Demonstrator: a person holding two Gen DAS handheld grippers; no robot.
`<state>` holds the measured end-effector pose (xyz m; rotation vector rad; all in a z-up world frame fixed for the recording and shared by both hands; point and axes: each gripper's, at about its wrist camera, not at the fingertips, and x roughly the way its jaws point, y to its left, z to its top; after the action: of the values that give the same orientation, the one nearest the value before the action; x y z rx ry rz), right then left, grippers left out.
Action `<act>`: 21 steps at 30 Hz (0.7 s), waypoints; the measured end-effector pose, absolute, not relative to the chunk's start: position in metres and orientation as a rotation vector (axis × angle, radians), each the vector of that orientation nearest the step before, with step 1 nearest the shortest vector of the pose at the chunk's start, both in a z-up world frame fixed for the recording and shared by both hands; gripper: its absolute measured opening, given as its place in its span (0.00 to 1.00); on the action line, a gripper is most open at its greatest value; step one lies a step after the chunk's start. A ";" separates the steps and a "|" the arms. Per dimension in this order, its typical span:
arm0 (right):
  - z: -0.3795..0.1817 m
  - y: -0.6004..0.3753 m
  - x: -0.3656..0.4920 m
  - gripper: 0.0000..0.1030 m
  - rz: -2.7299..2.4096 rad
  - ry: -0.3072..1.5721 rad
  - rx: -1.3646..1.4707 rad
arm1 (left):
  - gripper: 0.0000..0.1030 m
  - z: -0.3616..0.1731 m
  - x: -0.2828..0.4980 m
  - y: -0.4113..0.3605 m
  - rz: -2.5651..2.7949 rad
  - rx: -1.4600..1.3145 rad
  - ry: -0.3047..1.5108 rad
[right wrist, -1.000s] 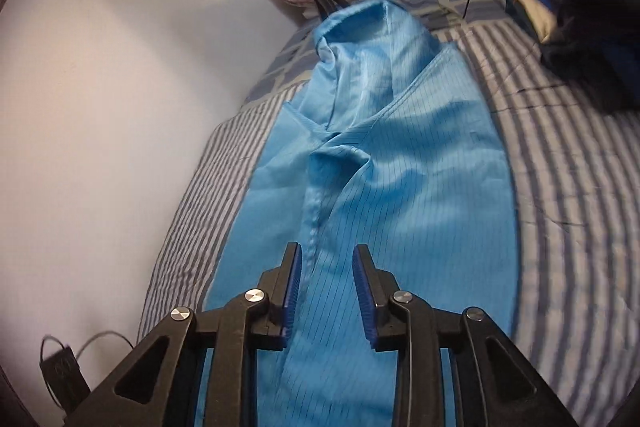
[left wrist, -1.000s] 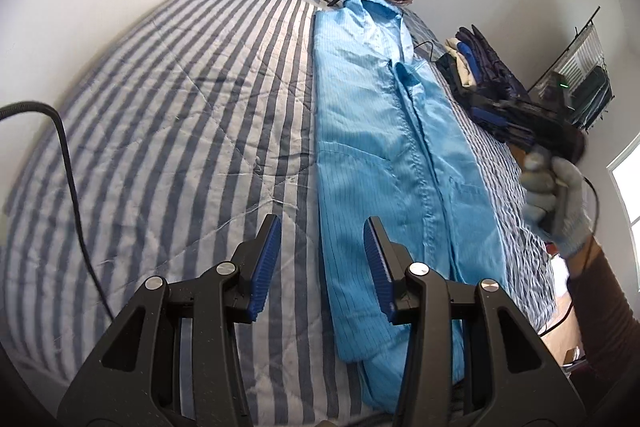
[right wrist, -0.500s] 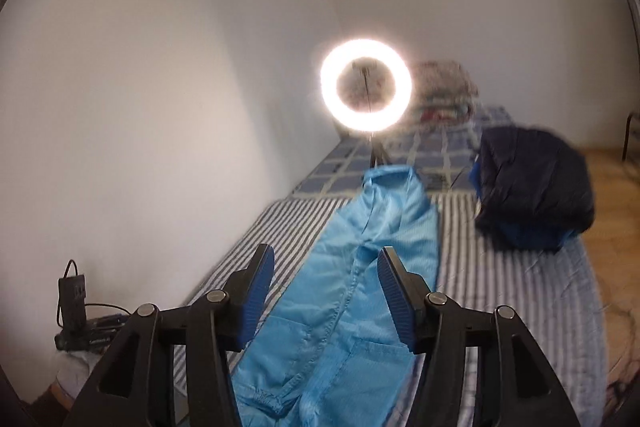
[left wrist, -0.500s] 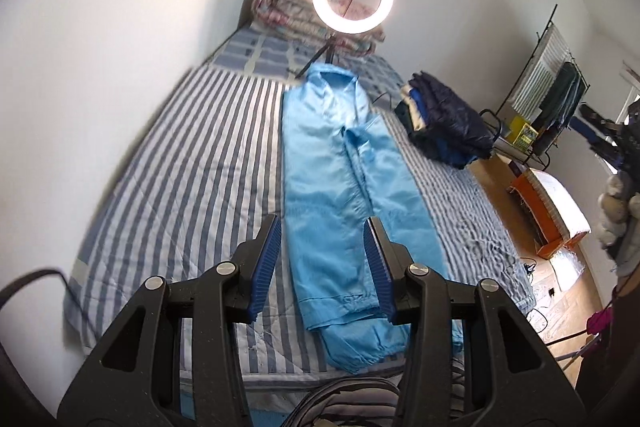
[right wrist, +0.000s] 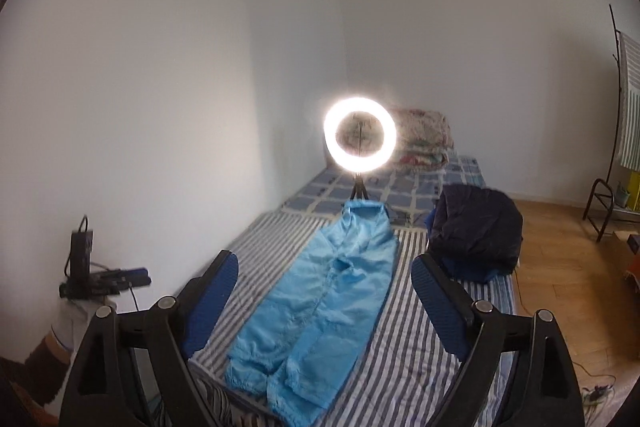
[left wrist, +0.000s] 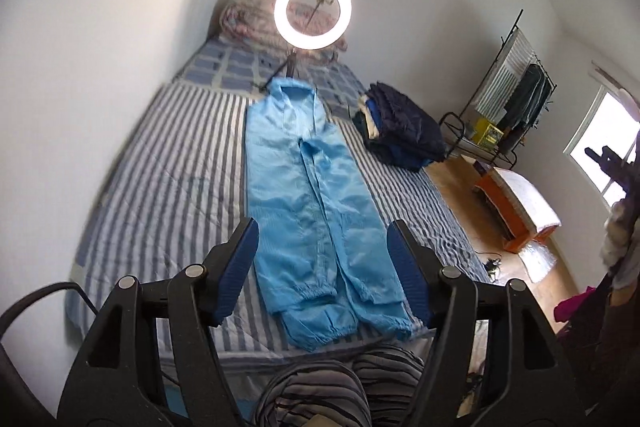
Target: Fold large clothes
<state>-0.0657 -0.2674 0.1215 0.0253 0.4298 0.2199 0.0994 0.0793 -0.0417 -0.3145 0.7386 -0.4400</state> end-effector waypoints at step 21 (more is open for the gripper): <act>-0.211 -0.286 0.065 0.74 0.306 0.989 0.324 | 0.60 -0.277 0.208 0.047 -0.389 -0.614 1.197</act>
<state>0.0652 -0.2856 -0.2113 0.3237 0.9888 0.3058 0.2084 0.0466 -0.2774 -0.6137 1.1966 -0.3893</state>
